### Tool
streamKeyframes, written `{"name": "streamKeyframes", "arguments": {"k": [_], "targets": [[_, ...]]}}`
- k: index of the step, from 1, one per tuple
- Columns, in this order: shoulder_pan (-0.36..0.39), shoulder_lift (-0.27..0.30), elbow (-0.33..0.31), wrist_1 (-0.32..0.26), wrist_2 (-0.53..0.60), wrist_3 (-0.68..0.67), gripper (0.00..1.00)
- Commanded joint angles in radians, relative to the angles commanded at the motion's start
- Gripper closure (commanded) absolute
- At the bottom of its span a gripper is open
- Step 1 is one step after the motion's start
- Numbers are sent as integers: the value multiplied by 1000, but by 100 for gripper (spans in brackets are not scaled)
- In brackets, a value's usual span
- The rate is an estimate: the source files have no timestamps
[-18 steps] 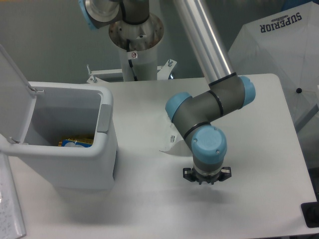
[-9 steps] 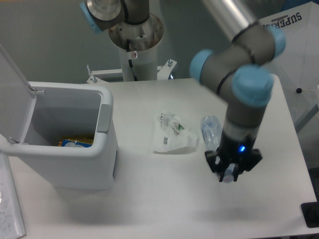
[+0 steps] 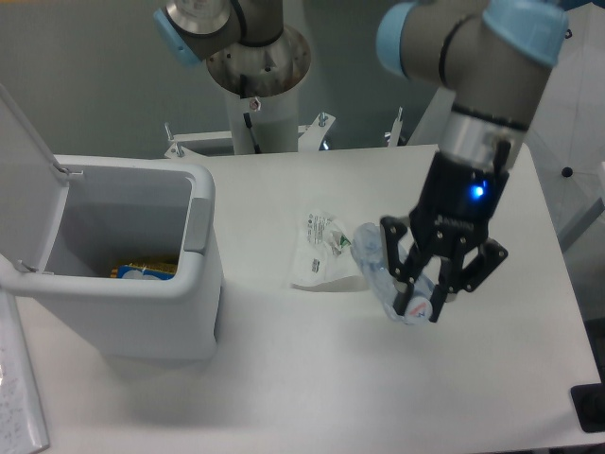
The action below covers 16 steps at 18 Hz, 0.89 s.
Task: Place the trash in the trash can
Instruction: 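Close the gripper on the bottle and lift it off the table, then carry the bottle over the grey trash bin opening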
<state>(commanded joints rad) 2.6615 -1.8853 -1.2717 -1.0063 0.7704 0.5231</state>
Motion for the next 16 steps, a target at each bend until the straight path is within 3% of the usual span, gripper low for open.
{"name": "streamKeyframes", "arguments": {"k": [9,16], "targets": [[-6,109,8,2,-324,-15,99],[-8,112,-9,47,-566,-6,99]]}}
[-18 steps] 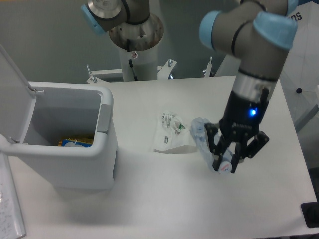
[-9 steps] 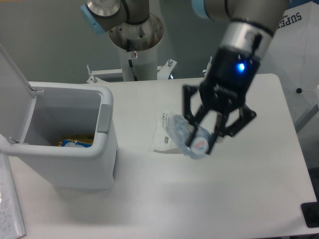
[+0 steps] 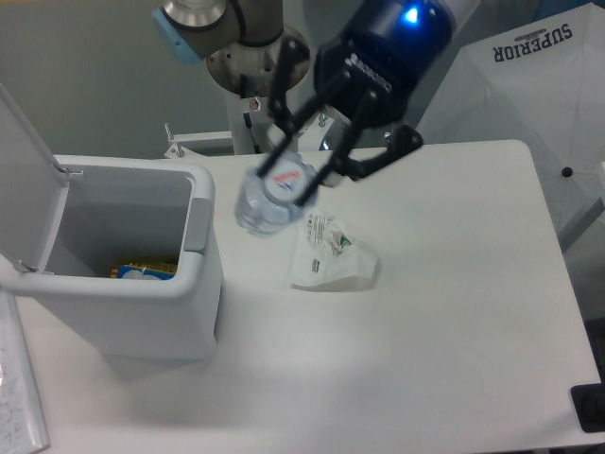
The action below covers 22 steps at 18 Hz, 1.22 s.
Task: Place the trash in the trash can
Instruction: 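Carry the bottle over the grey trash bin opening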
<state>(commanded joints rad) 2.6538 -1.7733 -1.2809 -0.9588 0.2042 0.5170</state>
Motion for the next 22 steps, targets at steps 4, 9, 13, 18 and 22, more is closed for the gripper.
{"name": "streamKeyframes", "arguments": {"k": [4,9,13,18,22], "targets": [[-47,3,-35,23,-19,6,99],[-103,21,-95,46,-35,58,99],[-149,31,-133,48,-37,67,99],[-156,54,-198,48,-37,141,98],[-189,42,-219,48,-35,176,96]]}}
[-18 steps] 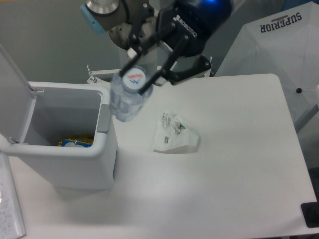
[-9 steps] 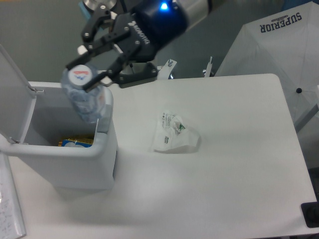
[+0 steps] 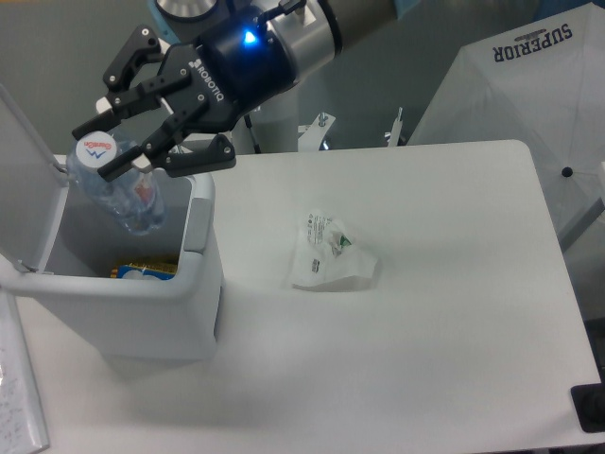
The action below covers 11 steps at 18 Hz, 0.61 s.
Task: Place the trash in the trash can
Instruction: 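Carry the bottle over the grey trash bin opening, then open the gripper to drop the bottle into the bin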
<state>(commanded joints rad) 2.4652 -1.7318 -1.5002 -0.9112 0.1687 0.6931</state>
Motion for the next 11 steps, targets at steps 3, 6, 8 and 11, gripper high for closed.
{"name": "streamKeyframes", "arguments": {"k": [3,6,8,11], "targets": [[-41,-23,-46,0,8,97,95],[-52,-12,-104,0,11,157,91],[-52,-12,-112,0,11,171,80],[-48,-5,-170,8,12,193,37]]}}
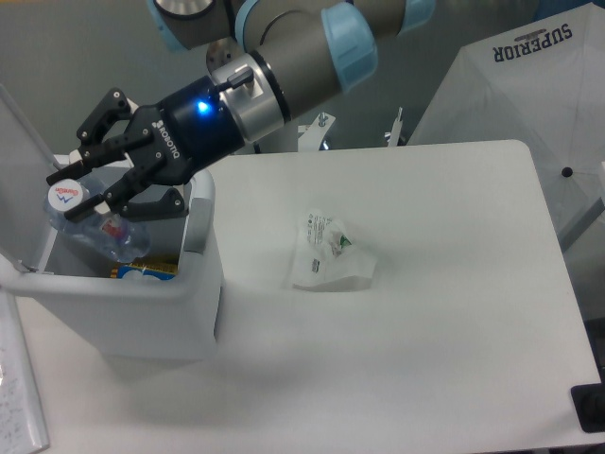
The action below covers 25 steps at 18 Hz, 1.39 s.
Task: Place the trash in the trash can
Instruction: 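Open the gripper to drop the bottle into the bin, then move the gripper over the white wrapper and lower onto it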
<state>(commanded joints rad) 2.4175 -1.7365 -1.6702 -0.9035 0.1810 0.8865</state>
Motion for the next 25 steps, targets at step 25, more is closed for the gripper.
{"name": "streamKeyframes", "arguments": {"k": [25], "targets": [[396,-112,19,-58,469,-82,0]]}}
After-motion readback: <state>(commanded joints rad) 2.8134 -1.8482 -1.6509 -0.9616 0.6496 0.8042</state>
